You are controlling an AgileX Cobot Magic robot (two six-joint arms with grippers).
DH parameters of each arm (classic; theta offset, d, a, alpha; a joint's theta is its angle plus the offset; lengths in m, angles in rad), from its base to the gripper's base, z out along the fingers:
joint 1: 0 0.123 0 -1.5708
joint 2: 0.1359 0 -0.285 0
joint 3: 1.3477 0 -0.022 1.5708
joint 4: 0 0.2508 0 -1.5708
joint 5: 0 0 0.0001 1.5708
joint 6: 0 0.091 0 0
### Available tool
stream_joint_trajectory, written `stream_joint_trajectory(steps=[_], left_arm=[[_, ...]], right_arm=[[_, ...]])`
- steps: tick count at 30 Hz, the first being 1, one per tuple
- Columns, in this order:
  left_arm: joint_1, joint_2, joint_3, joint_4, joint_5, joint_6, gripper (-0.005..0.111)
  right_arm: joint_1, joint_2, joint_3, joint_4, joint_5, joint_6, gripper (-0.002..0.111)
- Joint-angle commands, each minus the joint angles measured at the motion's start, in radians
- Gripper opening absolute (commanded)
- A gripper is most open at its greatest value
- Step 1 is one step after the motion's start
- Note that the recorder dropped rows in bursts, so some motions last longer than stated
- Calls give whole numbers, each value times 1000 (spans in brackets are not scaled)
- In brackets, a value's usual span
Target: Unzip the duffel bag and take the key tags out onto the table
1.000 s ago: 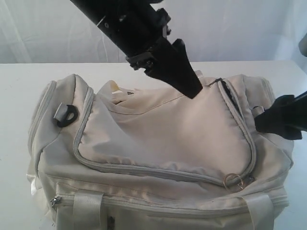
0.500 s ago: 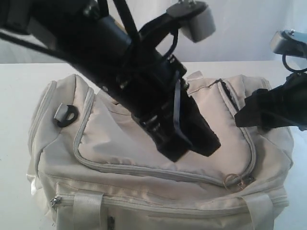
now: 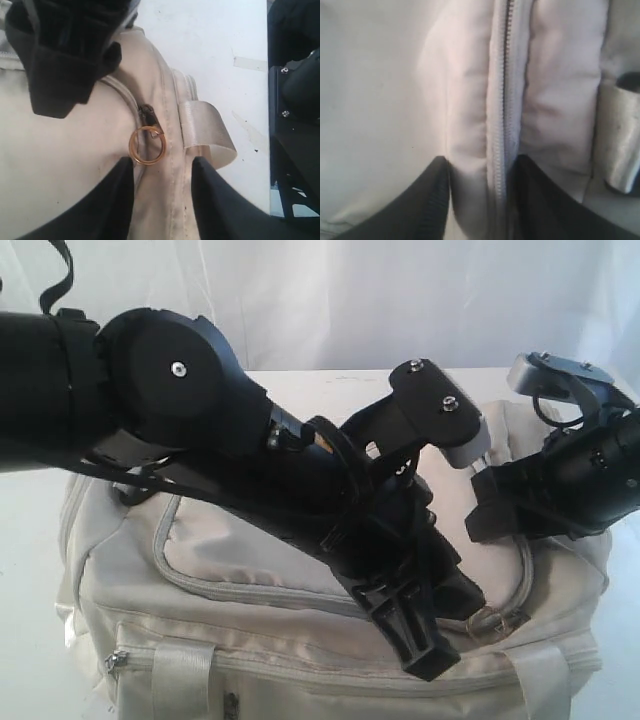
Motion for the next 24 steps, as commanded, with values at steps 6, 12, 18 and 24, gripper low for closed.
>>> stream_joint_trajectory(steps=[6, 12, 18, 24], left_arm=[[-8, 35, 5, -30, -30, 106, 61], [-8, 69, 5, -35, -88, 108, 62], [-8, 90, 5, -59, -116, 117, 62], [-19, 114, 5, -61, -152, 119, 62]], right_arm=[[9, 29, -37, 11, -30, -15, 0], [9, 4, -73, 17, -28, -13, 0], [9, -11, -83, 55, -46, -13, 0], [9, -13, -106, 104, -28, 14, 0]])
